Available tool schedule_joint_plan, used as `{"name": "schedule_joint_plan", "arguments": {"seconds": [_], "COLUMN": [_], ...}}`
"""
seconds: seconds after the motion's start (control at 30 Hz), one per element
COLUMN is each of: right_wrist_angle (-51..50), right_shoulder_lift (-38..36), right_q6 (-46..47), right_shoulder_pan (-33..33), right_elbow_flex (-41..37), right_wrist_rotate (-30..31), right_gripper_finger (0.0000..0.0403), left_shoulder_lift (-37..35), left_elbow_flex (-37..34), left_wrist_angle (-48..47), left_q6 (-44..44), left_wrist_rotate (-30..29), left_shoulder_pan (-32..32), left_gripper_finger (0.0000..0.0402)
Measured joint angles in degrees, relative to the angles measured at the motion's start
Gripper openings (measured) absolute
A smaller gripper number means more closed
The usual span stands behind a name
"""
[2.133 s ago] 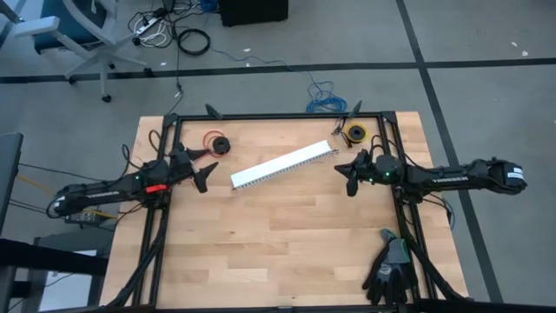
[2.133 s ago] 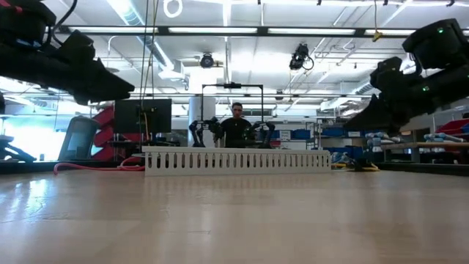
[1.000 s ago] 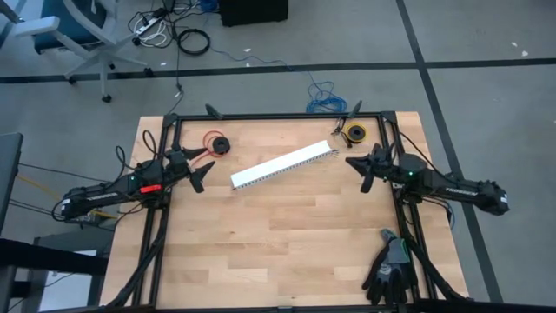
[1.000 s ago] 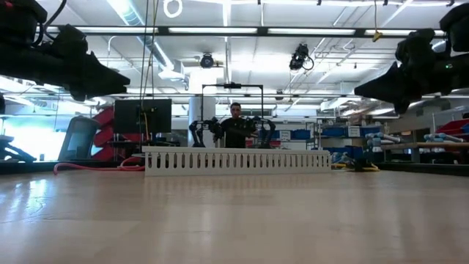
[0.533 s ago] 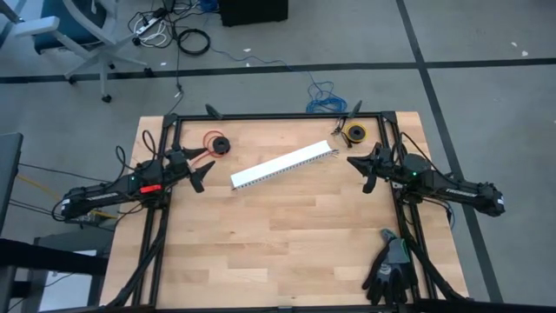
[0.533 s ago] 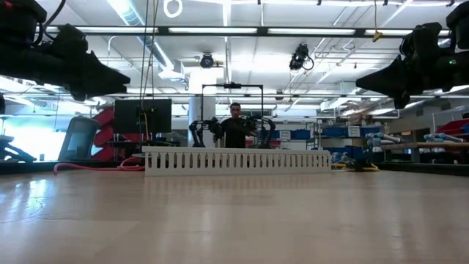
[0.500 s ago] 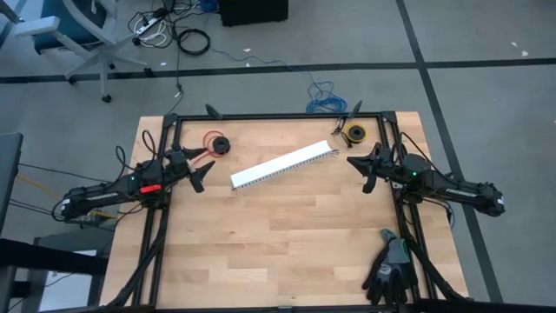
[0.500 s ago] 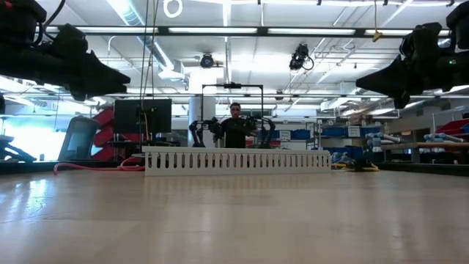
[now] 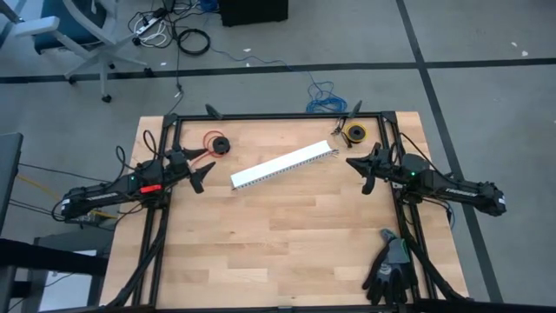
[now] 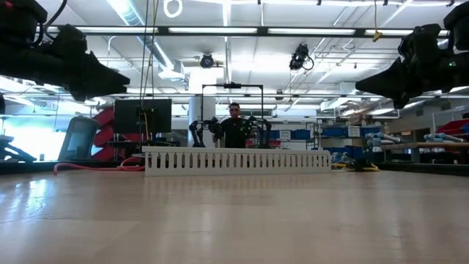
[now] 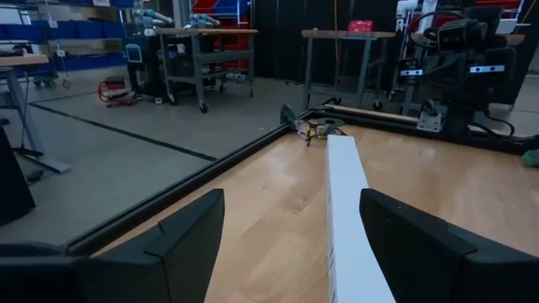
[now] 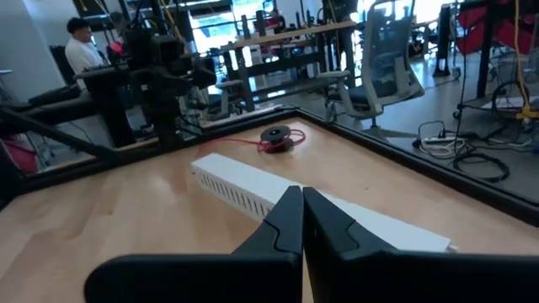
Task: Ziptie cables
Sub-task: Return to Home Position
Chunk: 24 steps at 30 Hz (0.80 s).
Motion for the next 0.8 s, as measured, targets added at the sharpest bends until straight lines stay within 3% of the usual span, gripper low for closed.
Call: {"name": "schedule_joint_plan", "arguments": {"seconds": [0.33,0.8], "right_wrist_angle": [-0.05,3.29], "right_shoulder_lift": [0.55,6.97], "right_q6": [-1.08,-1.02], "right_shoulder_pan": [0.0,0.0], "right_elbow_flex": [0.11,0.15], "right_wrist_rotate": [2.31,2.3], "right_gripper_finger": [0.0,0.0], "left_shoulder_lift": [0.81,3.02], "left_elbow_flex": [0.01,-0.25], "left_wrist_angle": [-0.09,1.71], "left_q6": [0.12,0.14], "left_wrist_rotate": [-0.27,-0.13], "left_shoulder_pan": [0.0,0.0], "left_gripper_finger": [0.0287,0.0287]}}
